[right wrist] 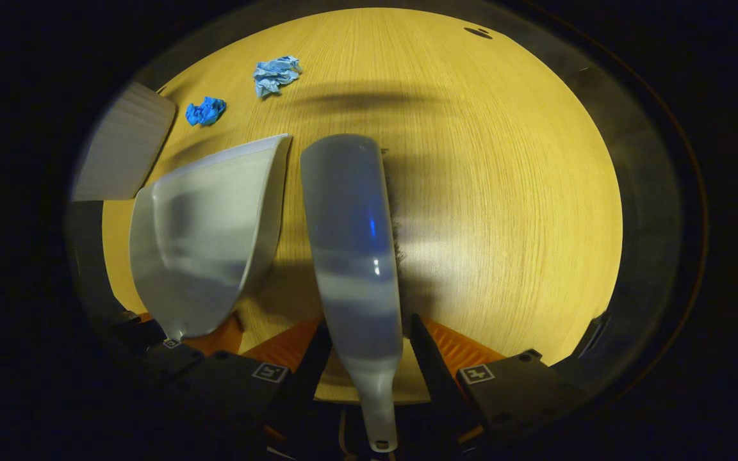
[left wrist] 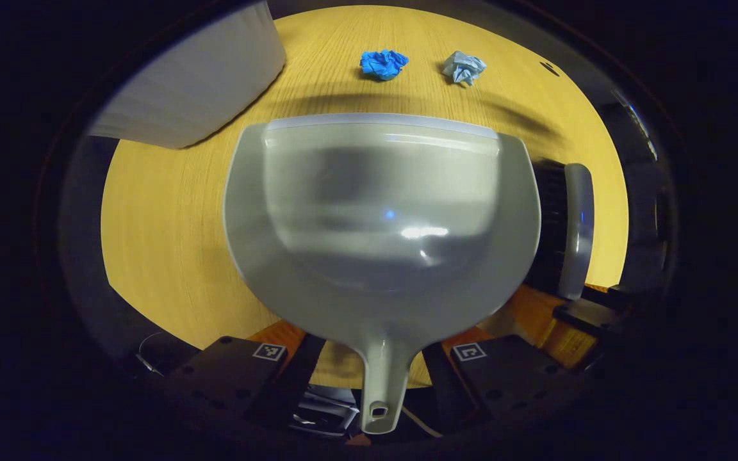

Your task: Pick up the small broom and dustpan from the desktop, sweep the trash into the dustpan with the broom, and then empty the trash into the garbage bin.

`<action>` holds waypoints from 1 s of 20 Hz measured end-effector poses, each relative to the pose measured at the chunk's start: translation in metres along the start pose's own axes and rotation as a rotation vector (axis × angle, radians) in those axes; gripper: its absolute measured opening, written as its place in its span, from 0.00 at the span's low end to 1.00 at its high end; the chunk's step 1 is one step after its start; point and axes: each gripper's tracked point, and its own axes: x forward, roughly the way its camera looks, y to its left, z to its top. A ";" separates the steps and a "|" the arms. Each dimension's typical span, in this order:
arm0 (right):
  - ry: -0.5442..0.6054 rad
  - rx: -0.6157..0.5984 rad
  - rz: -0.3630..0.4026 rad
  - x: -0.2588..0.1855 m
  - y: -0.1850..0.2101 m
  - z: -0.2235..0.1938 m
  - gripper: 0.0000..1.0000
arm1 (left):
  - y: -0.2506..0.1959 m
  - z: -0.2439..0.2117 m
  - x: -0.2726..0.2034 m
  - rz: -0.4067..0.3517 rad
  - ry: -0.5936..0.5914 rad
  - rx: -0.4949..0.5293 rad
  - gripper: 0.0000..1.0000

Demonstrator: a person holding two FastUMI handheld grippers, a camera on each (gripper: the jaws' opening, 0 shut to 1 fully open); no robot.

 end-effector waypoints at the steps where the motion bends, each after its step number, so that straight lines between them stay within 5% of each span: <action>1: -0.004 -0.001 -0.002 0.000 0.000 0.000 0.76 | 0.000 0.000 0.003 -0.001 -0.013 -0.011 0.74; 2: -0.001 -0.008 -0.002 0.001 -0.001 -0.002 0.80 | -0.001 0.000 0.004 -0.005 -0.014 -0.017 0.59; 3: -0.004 -0.007 -0.002 0.001 -0.002 0.000 0.73 | -0.002 -0.001 0.006 -0.007 -0.019 -0.023 0.55; 4: -0.003 -0.004 0.001 -0.002 -0.002 0.003 0.62 | -0.003 0.001 0.000 -0.007 -0.018 -0.022 0.38; 5: -0.004 -0.029 0.005 -0.001 -0.002 -0.001 0.43 | -0.004 0.000 0.004 -0.004 -0.013 -0.004 0.35; 12: -0.054 -0.226 0.107 -0.004 0.001 0.006 0.34 | 0.000 -0.010 0.004 -0.002 -0.020 0.078 0.29; 20: -0.393 -0.539 -0.094 -0.095 -0.031 0.180 0.29 | 0.013 -0.031 0.007 0.016 -0.021 0.204 0.29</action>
